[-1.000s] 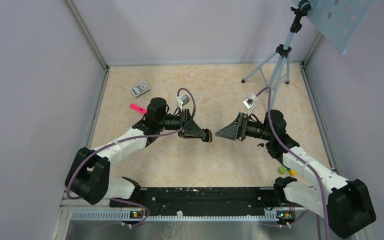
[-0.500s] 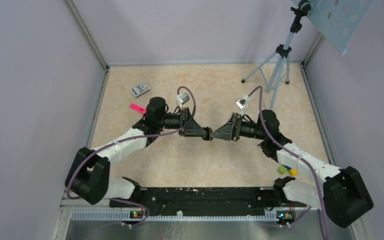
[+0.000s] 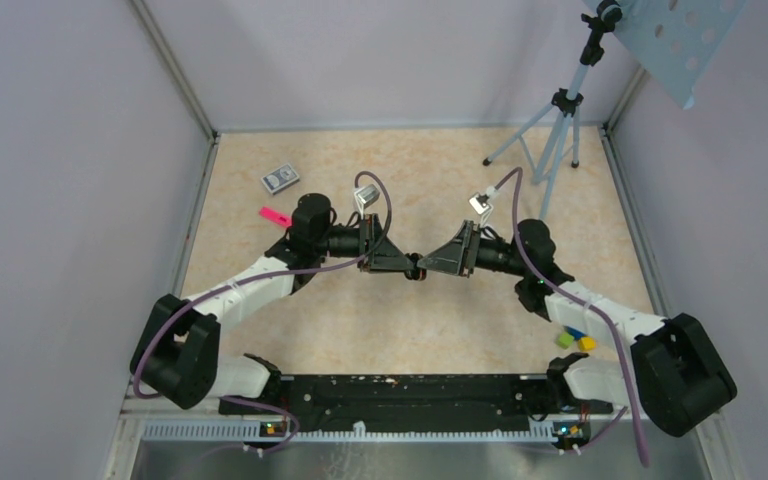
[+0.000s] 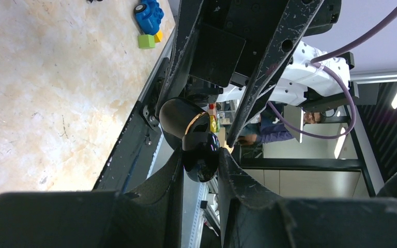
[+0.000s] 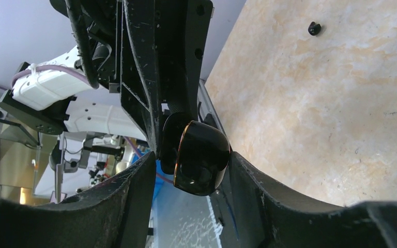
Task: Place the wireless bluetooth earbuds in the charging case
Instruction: Pass from the left arm to the right
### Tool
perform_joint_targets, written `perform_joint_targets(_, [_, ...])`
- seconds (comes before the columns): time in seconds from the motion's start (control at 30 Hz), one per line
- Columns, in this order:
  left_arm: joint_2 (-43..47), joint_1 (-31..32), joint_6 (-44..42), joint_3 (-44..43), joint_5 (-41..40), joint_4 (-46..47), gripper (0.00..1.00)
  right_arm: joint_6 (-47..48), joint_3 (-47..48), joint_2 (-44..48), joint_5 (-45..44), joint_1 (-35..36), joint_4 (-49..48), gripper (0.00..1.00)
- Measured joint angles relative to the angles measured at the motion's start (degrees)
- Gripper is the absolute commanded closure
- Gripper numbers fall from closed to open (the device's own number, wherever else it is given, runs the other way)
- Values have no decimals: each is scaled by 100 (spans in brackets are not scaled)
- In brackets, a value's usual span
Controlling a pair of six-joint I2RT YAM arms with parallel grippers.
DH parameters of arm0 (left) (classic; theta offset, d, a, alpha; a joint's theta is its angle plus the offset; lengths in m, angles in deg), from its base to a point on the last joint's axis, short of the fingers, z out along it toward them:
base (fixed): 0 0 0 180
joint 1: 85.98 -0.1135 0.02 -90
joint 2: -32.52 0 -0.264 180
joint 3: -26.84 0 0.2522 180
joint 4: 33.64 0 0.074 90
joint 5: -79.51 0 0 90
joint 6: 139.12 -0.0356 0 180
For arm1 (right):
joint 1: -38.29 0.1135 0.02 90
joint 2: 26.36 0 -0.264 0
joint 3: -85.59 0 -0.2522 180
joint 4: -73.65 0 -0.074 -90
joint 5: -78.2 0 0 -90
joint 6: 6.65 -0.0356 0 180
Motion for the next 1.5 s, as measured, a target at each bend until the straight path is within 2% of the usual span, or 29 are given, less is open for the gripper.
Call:
perform_joint_targets(0.33, [0,0,11,0,17,76,100,-24,-20,-26,83,0,-87,48])
perform_joint_targets(0.73, [-79,0,-31,-74,17,177,100,-122,-98,-190,138,2,-251,55])
perform_joint_targets(0.87, [-105,-4,-35,-81,20,225,100,-278,-162,-284,136,2,-520,64])
perform_joint_targets(0.93, [-105,-9,-42,-81,24,229,100,-354,-208,-313,131,0,-658,73])
perform_joint_targets(0.97, [-105,-9,-48,-81,28,240,92,-420,-232,-339,129,0,-741,81])
perform_joint_targets(1.03, [-105,-20,-48,-81,46,251,68,-516,-262,-376,116,-2,-841,98])
perform_joint_targets(1.1, [-105,-33,-26,-85,74,262,45,-608,-308,-402,103,-4,-953,100])
perform_joint_targets(1.17, [-105,-46,-4,-90,74,284,29,-656,-341,-417,79,0,-1034,100])
perform_joint_targets(1.23, [-103,-39,-4,-101,79,302,24,-693,-376,-428,63,2,-1091,100])
perform_joint_targets(1.3, [-101,-39,0,-103,74,306,23,-730,-411,-428,35,2,-1121,100])
perform_joint_targets(1.5, [-39,-61,-2,-103,11,289,34,-841,-470,-433,26,2,-1290,100])
